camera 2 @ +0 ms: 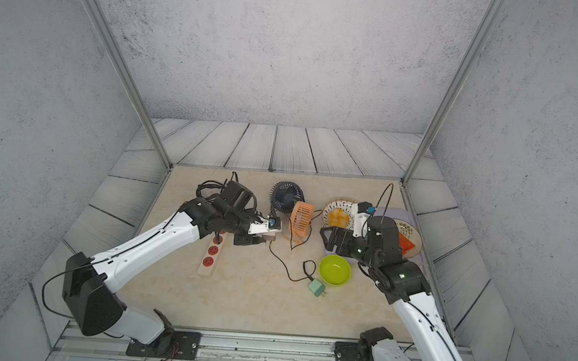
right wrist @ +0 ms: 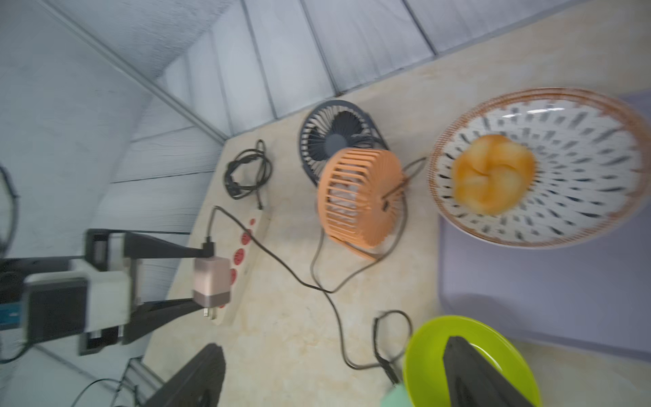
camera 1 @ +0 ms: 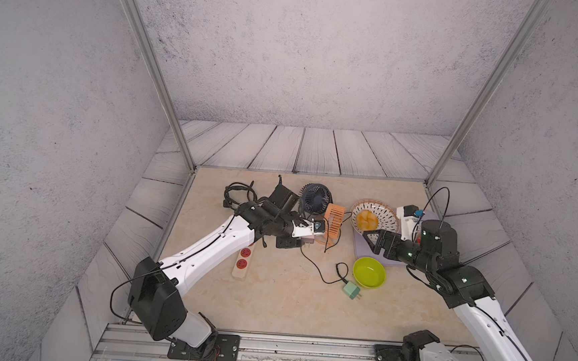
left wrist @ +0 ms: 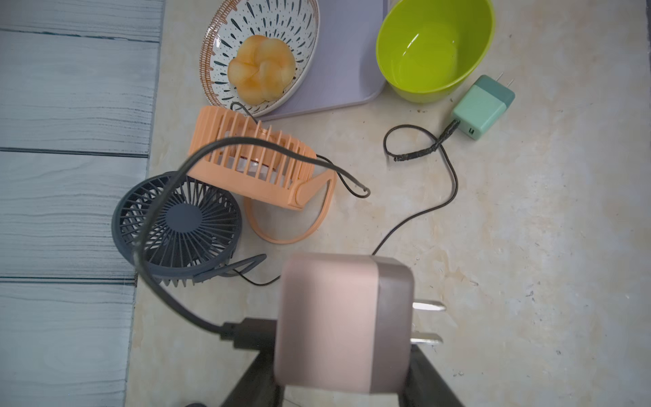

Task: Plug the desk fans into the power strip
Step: Pick up the plug from the center of the board.

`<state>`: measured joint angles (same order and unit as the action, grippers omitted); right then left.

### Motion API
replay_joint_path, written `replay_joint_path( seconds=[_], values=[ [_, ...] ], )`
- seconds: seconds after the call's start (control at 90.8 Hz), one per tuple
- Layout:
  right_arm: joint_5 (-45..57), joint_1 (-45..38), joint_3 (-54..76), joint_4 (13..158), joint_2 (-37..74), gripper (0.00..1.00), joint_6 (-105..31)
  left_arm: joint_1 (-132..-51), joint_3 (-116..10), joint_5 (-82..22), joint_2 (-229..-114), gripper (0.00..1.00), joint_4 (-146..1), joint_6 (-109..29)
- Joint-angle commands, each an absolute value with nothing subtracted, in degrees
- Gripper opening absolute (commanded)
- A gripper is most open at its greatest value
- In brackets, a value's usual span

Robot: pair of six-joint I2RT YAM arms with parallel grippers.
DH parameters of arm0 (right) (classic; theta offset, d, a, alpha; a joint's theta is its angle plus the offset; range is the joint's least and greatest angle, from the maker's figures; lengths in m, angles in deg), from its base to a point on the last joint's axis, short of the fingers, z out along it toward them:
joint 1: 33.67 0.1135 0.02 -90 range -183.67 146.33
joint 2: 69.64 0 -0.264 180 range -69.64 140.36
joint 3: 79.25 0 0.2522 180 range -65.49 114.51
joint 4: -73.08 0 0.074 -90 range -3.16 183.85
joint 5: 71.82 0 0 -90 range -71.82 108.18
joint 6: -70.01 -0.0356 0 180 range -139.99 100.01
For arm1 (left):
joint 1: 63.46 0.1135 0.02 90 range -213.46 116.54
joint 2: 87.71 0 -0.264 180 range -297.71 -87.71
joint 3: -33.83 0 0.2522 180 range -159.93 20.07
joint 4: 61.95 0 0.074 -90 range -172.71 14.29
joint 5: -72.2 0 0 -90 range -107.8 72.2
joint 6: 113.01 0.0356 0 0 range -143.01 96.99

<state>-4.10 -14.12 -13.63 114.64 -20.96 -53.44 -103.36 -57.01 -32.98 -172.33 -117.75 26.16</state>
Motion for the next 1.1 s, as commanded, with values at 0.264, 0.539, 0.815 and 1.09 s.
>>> replay_joint_path(
  seconds=[0.264,0.539,0.815,1.09],
  values=[
    [-18.1,-0.4,-19.4,84.0,-10.1,0.79,-68.0,-102.9,-60.2,-32.9,-170.2,0.48,-125.6,28.2],
    [-16.9,2.4,-20.5,77.6,-5.8,0.75,-71.0,-102.9,-62.2,-34.0,-170.6,0.48,-124.2,23.2],
    [-16.6,3.3,-19.8,79.4,-6.1,0.70,-68.3,-102.7,-63.2,-34.7,-170.6,0.49,-124.1,22.3],
    [-12.1,0.9,-24.6,81.0,-15.7,0.68,-68.6,-102.0,-64.7,-36.8,-170.8,0.50,-125.4,24.4]
  ],
)
